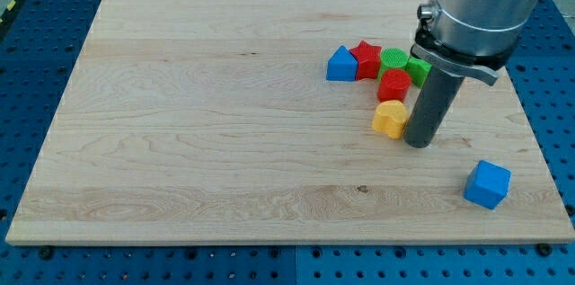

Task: Slide the yellow heart to the bottom left of red circle

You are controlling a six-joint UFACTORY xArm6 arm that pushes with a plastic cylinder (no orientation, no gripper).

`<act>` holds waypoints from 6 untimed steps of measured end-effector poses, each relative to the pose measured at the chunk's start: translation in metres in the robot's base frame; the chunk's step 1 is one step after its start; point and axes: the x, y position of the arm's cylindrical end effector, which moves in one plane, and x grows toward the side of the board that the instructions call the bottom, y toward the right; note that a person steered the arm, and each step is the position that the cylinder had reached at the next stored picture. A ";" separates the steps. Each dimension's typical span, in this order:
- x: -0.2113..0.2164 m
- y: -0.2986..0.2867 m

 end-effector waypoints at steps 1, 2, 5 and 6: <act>0.001 -0.003; 0.033 -0.004; 0.007 -0.036; -0.005 -0.032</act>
